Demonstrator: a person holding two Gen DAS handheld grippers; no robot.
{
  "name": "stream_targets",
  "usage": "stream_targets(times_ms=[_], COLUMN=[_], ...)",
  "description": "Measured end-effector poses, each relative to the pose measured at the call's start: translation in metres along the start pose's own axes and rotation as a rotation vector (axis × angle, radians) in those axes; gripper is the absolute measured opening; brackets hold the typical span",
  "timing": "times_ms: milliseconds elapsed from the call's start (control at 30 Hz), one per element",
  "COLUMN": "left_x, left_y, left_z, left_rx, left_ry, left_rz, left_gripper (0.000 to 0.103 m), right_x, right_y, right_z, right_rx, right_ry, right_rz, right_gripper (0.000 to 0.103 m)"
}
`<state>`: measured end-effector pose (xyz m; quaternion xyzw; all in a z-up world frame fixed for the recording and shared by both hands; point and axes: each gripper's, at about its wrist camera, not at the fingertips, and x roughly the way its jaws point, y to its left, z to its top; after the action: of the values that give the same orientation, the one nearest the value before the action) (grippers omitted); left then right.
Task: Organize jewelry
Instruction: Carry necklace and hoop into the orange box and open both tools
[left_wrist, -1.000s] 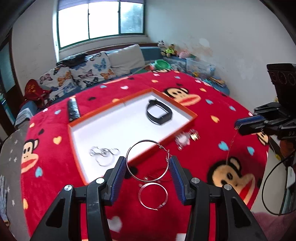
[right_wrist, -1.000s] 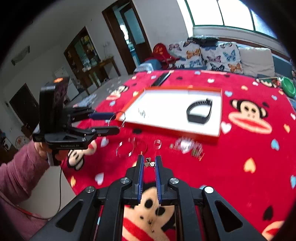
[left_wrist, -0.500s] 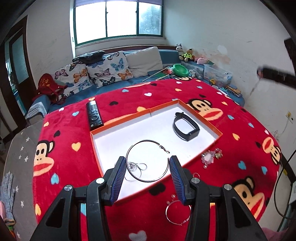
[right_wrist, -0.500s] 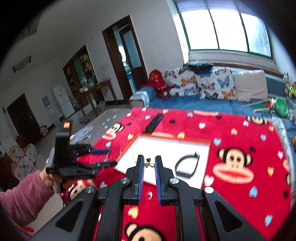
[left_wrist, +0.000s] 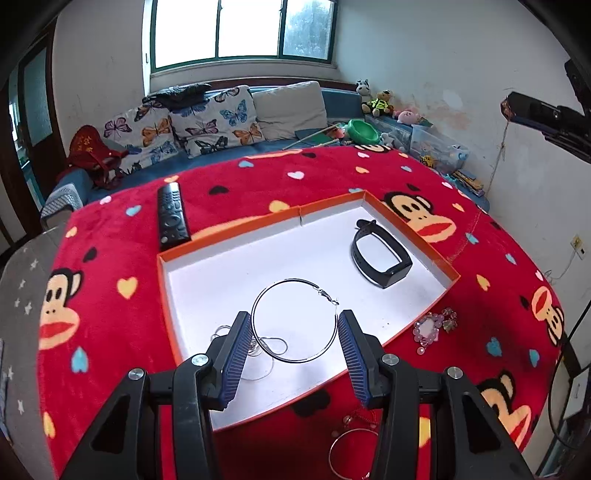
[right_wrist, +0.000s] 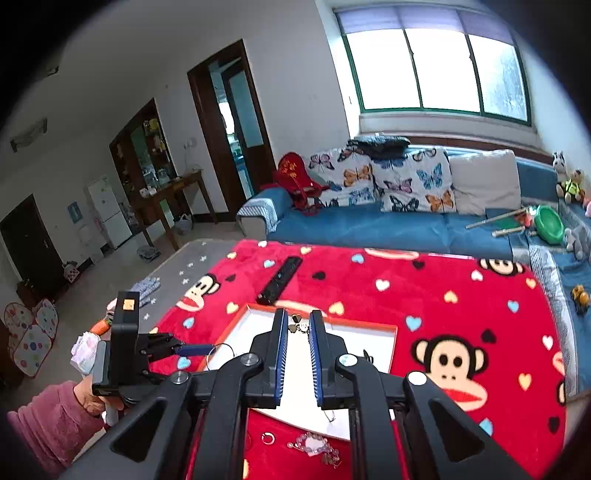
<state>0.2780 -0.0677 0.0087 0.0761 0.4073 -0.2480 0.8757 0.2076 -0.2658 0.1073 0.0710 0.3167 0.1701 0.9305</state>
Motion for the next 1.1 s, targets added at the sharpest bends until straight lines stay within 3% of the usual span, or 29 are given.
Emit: stream_targets(times_ms=[300, 800, 1100], left_x=[0.03, 0.074, 0.089], left_y=[-0.003, -0.008, -0.005], left_z=[-0.003, -0.001, -0.003], left_rx=[0.0, 0.001, -0.009], left_ry=[0.035, 0.103, 0.131], left_rz=[-0.02, -0.05, -0.067], left_gripper=[0.051, 0.051, 0.051], right_x=[0.004, 0.061, 0.089], right_y=[-0.016, -0.037, -0.036], right_z=[-0.01, -0.066, -0.086], right_rx=[0.035, 0.086, 0.054], right_ry=[0.031, 0.236, 0.366], right_rz=[0.0, -0.019, -0.065], right_gripper=[0.014, 0.014, 0.014])
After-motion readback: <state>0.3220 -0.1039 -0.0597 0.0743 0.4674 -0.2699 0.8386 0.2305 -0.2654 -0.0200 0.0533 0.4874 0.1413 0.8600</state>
